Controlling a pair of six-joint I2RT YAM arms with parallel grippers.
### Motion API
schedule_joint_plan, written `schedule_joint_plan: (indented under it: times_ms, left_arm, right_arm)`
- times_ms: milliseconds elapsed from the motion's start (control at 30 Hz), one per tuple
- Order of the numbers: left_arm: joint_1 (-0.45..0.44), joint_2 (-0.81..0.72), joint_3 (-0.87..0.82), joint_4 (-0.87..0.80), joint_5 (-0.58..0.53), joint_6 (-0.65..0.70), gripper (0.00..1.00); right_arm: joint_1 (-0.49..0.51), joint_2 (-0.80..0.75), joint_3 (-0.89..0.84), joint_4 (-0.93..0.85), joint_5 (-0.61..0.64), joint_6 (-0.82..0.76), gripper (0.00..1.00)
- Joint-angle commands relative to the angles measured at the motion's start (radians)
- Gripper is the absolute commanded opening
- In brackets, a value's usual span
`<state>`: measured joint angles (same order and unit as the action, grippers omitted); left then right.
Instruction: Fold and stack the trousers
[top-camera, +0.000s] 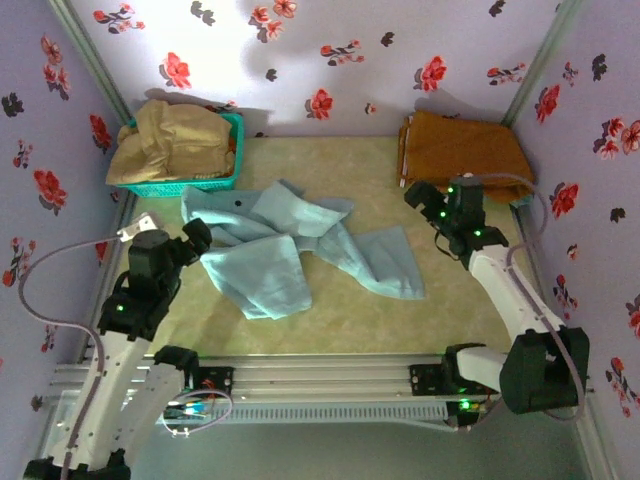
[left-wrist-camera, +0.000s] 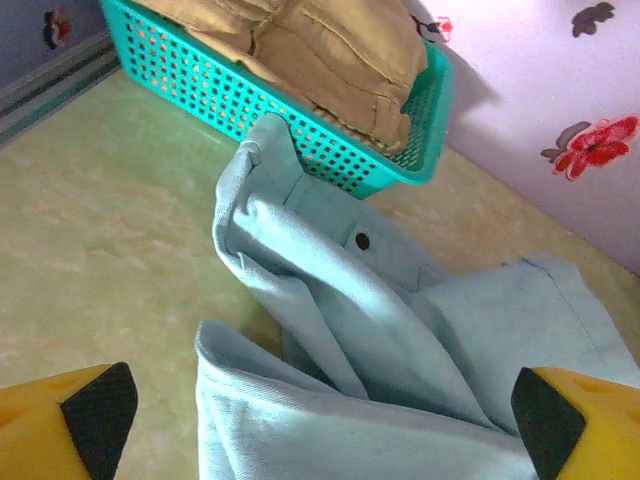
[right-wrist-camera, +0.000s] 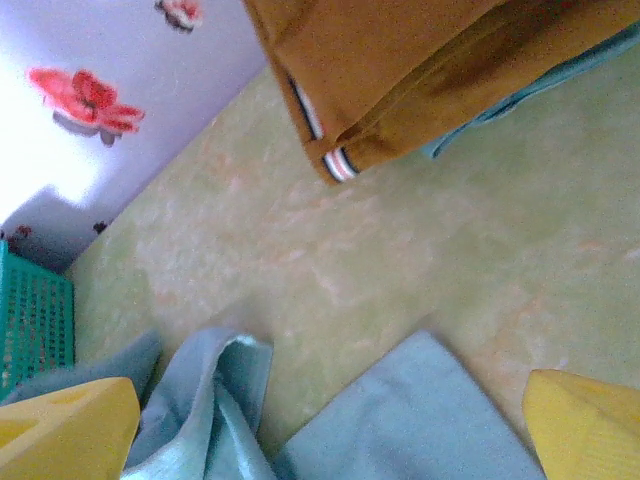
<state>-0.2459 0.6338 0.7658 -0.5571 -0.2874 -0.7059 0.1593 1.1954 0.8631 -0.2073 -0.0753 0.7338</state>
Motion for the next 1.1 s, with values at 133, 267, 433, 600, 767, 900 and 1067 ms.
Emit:
schedule_joint_plan:
  times_ms: [133, 267, 433, 600, 767, 900, 1067]
  left_arm:
    - [-0.034, 0.204, 0.031, -0.055, 0.244, -0.076, 0.96]
    - [-0.232, 0.346, 0.026, 0.005, 0.179, -0.056, 0.97]
    - [-0.411, 0.596, 0.100, 0.065, 0.099, -0.001, 1.00]
    - [-0.440, 0.804, 0.129, 0.108, -0.010, 0.040, 0.94]
    - [-0.434, 0.876, 0.108, 0.160, -0.070, 0.052, 0.50]
    - [-0.425, 0.860, 0.076, 0.159, -0.098, 0.053, 0.00]
    - [-0.394, 0.683, 0.003, 0.135, -0.151, 0.040, 0.00]
  right_arm:
    - [0.115, 0.107, 0.031, -0.042, -0.019, -0.054, 0.95]
    - [0.178, 0.169, 0.024, -0.076, -0.037, -0.092, 0.94]
    - [0.307, 0.254, 0.017, -0.082, -0.082, -0.138, 0.91]
    - [0.377, 0.359, 0.040, -0.105, -0.109, -0.172, 0.84]
    - [0.387, 0.428, 0.048, -0.117, -0.099, -0.173, 0.64]
    - [0.386, 0.429, 0.061, -0.145, -0.069, -0.180, 0.28]
    - [0.384, 0.334, 0.060, -0.175, 0.039, -0.164, 0.00]
